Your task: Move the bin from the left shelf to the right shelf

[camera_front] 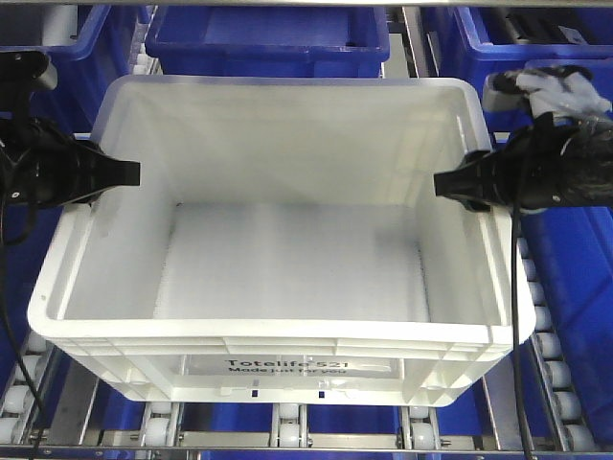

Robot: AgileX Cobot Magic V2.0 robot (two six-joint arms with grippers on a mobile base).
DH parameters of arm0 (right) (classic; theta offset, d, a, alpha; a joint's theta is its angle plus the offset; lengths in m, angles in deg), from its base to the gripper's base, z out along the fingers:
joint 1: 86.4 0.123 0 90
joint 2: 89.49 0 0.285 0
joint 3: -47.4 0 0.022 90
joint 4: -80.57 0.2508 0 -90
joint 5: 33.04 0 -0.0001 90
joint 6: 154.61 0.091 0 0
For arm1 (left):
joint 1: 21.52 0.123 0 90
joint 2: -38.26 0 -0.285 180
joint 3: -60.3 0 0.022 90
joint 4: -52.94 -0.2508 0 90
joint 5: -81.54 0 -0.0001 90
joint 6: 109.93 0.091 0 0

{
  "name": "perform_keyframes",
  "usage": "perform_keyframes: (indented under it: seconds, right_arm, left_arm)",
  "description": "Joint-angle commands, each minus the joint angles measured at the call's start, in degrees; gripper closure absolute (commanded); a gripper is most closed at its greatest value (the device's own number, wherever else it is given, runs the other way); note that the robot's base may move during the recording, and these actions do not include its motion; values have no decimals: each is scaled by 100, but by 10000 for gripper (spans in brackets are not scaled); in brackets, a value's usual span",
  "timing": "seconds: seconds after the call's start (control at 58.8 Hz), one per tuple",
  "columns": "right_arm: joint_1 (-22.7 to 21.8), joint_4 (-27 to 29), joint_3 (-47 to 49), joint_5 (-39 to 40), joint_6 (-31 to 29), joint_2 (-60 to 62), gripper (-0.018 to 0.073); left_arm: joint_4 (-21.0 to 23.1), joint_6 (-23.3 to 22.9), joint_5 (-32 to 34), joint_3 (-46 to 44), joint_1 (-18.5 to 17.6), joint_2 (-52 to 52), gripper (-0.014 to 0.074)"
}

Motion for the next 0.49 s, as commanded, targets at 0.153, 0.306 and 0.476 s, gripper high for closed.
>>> perform_keyframes:
  seconds: [0.153, 0.306, 0.476]
  right_arm:
    - [-7, 62, 192, 414, -13, 179, -76]
    - [-7, 51, 192, 431, -13, 179, -83]
    - [-7, -118, 192, 540, -13, 196, -77]
  left_arm:
    - [-122, 149, 648, -233, -61, 217, 256]
    - [-135, 149, 707, -233, -61, 217, 201]
    - [-135, 149, 895, -233, -61, 237, 197]
